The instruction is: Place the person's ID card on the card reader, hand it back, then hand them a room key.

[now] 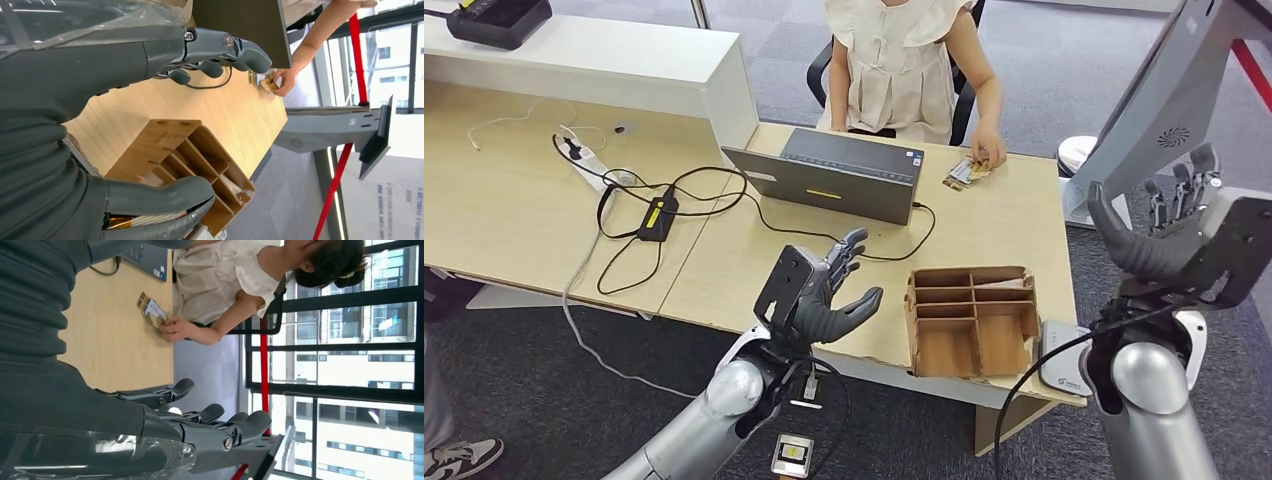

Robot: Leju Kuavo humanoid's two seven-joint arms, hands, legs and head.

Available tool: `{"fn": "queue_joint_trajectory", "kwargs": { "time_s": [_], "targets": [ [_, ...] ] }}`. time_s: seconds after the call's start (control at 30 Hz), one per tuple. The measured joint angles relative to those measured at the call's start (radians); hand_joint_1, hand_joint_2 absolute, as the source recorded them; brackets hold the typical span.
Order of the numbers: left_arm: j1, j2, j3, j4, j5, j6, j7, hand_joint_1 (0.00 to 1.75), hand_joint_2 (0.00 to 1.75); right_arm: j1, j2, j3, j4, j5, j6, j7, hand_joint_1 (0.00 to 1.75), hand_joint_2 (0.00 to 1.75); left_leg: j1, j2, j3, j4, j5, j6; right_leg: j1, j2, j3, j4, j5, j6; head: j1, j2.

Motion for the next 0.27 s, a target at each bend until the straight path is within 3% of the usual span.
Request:
{"fn": "queue_joint_trajectory", "kwargs": {
  "time_s": [0.27],
  "targets": [
    [0.031, 0.014, 0.048, -0.05, -0.043, 0.021, 0.011, 0.0, 1.75, 0.233, -0.007, -0.02, -0.198, -0.108, 0.073, 0.007, 0.0, 1.75, 0.001, 0.0, -0.001, -0.001, 0.0, 0.0, 0.0, 0.0, 0.0, 0.0, 0.0, 0.0, 0.0, 0.0]
  ]
}}
